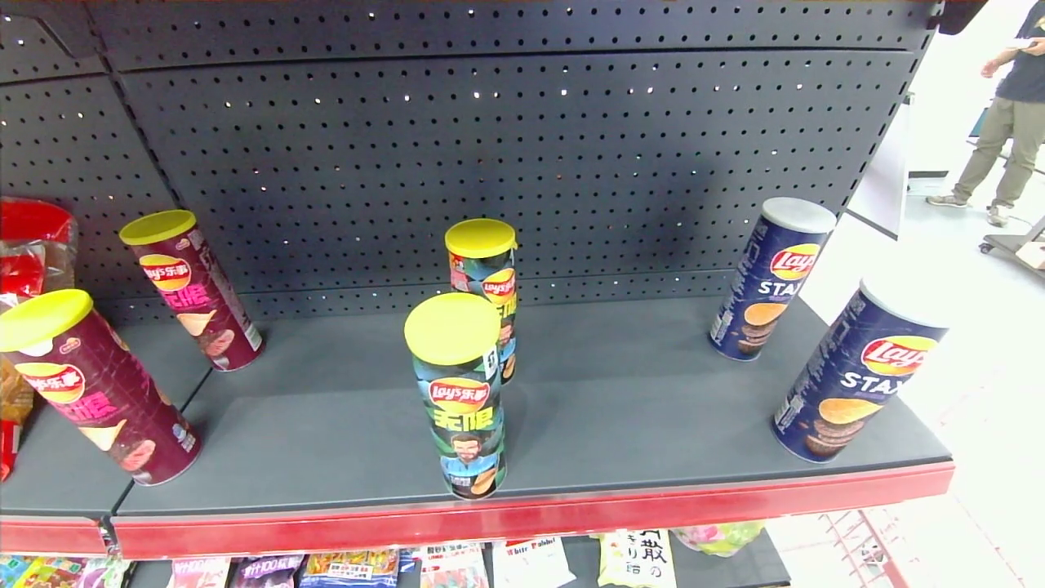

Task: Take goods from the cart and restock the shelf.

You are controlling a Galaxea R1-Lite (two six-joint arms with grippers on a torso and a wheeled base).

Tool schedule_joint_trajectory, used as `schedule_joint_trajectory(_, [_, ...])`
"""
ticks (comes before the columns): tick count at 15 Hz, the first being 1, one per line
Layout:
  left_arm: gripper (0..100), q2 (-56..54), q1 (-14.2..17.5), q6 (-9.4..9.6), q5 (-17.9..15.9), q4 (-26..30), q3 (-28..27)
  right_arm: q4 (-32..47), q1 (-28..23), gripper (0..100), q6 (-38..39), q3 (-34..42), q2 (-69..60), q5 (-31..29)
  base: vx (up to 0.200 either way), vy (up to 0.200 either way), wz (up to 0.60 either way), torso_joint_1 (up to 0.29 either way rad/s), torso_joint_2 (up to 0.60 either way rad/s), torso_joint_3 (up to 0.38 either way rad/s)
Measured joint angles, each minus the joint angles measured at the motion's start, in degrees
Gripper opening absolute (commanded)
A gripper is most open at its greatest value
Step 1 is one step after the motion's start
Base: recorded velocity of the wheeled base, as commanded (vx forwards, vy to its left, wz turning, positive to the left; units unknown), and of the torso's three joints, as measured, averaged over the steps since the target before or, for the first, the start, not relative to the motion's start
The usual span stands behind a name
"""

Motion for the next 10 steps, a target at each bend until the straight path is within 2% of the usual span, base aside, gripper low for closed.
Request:
schedule_joint_trajectory(1, [100,-0.2,0.0,1.83,-1.0,1.8,0.9,-1.3,0.0,100,1.1,0.8,0.0,-5.0,0.000,0.000,0.00,0.000,0.00,0.000])
schedule_joint_trajectory(2, [100,-0.4,0.0,2.18,-1.0,1.7,1.2,-1.9,0.0,100,1.1,1.2,-0.1,-5.4,0.000,0.000,0.00,0.000,0.00,0.000])
schedule_joint_trajectory(4, [100,-0.5,0.0,2.19,-1.1,1.8,1.5,-2.0,0.0,100,-0.9,1.6,0.0,3.1,0.000,0.000,0.00,0.000,0.00,0.000])
schedule_joint_trajectory(5, [100,-0.6,0.0,2.19,-1.1,1.8,1.6,-1.8,0.0,100,-0.8,1.6,0.1,4.1,0.000,0.000,0.00,0.000,0.00,0.000])
schedule_joint_trajectory(7, [100,-0.6,0.1,2.19,-1.2,1.8,1.6,-1.4,0.0,100,1.0,1.6,0.0,2.7,0.000,0.000,0.00,0.000,0.00,0.000])
schedule_joint_trajectory(8, [100,-0.6,0.1,2.27,-1.2,1.8,1.6,-1.3,0.0,100,1.7,1.6,0.0,-0.2,0.000,0.000,0.00,0.000,0.00,0.000])
schedule_joint_trajectory(10, [100,-0.7,0.1,2.33,-1.3,1.8,1.6,-1.1,0.0,100,1.9,1.5,-0.1,0.8,0.000,0.000,0.00,0.000,0.00,0.000])
